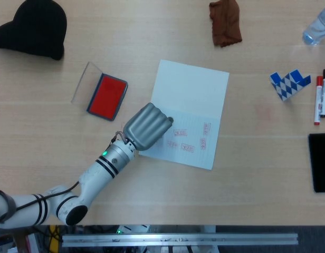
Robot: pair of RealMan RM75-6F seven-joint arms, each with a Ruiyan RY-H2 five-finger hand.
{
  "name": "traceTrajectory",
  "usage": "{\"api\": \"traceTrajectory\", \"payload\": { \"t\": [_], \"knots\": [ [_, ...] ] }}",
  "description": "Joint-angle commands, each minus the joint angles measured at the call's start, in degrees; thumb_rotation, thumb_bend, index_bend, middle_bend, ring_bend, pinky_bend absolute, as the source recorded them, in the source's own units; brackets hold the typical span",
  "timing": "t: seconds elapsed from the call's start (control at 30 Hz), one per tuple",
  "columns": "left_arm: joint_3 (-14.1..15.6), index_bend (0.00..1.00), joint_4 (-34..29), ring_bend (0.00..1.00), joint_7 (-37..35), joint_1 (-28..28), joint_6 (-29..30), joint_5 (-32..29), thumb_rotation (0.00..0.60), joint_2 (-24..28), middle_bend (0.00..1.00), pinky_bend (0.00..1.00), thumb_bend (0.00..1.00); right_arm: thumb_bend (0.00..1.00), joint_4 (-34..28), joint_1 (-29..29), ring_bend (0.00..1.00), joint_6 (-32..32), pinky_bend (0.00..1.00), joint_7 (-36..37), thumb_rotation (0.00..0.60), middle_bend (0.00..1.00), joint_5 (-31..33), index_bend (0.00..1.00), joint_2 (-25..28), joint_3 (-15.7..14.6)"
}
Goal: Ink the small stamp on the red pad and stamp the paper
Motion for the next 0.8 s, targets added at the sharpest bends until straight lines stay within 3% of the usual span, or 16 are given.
{"api": "traceTrajectory", "payload": {
  "t": [0.03,0.33,0.8],
  "knots": [
    [-0.9,0.66,-1.5,1.00,0.5,-0.2,0.4,-0.4,0.600,1.1,1.00,1.00,0.34,0.26,0.1,0.1,0.31,0.0,0.39,0.1,0.600,0.31,-0.1,0.22,-0.1,0.0],
    [-2.7,0.66,0.2,1.00,0.4,-1.3,-0.1,-1.9,0.600,0.5,1.00,1.00,0.34,0.26,0.1,0.0,0.31,0.1,0.39,0.1,0.600,0.31,0.0,0.22,-0.1,0.0],
    [-0.6,0.66,9.6,1.00,-1.2,-1.5,0.0,-0.4,0.600,-4.8,1.00,1.00,0.34,0.26,-0.4,-0.3,0.31,0.2,0.39,-0.6,0.600,0.31,0.3,0.22,0.4,0.0]
  ]
}}
